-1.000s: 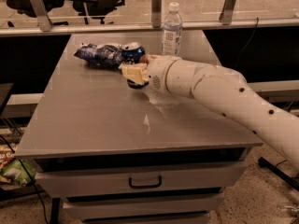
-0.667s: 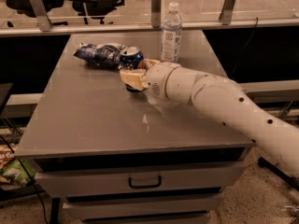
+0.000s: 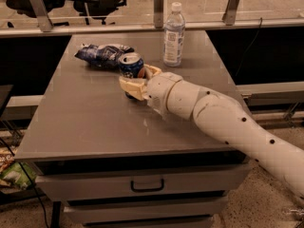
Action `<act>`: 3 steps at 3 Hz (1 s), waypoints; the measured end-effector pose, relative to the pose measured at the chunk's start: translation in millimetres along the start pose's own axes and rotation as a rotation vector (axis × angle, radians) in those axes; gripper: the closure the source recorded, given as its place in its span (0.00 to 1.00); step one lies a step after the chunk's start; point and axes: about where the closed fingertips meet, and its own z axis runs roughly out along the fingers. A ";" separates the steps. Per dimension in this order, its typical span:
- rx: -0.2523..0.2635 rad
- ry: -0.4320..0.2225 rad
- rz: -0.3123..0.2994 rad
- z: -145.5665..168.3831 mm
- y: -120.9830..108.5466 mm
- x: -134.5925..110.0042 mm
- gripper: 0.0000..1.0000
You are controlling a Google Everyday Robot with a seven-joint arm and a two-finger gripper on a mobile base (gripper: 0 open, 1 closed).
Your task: Place pepsi can upright
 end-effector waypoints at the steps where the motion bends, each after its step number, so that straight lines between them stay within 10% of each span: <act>1: 0.002 0.002 -0.001 0.7 -1.5 0.6 0.36; 3: 0.007 0.003 -0.001 2.6 -4.2 1.8 0.00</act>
Offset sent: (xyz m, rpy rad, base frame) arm -0.0006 0.0015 0.0004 0.0012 -0.0021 0.0023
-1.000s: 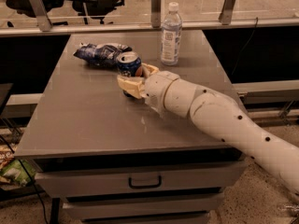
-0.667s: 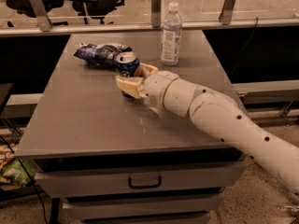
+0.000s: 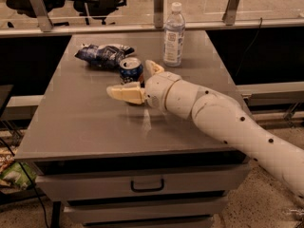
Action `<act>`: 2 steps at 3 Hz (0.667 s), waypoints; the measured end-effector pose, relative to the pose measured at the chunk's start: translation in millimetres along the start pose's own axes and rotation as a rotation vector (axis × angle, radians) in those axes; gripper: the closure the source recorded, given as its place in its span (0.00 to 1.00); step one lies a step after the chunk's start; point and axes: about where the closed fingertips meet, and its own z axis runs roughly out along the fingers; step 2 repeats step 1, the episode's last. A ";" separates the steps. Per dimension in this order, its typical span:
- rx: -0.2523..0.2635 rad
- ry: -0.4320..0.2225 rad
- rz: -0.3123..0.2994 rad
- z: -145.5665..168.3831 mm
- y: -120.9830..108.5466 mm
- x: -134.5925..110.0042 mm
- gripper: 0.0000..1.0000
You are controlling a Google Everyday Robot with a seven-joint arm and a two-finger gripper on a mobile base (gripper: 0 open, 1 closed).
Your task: Place pepsi can upright
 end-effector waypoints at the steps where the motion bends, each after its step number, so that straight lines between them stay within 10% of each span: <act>1: 0.000 0.000 0.000 0.0 -0.1 0.0 0.00; 2: 0.000 0.000 0.000 0.0 -0.1 0.0 0.00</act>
Offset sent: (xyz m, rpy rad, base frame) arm 0.0000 0.0000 0.0000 0.0000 0.0000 0.0000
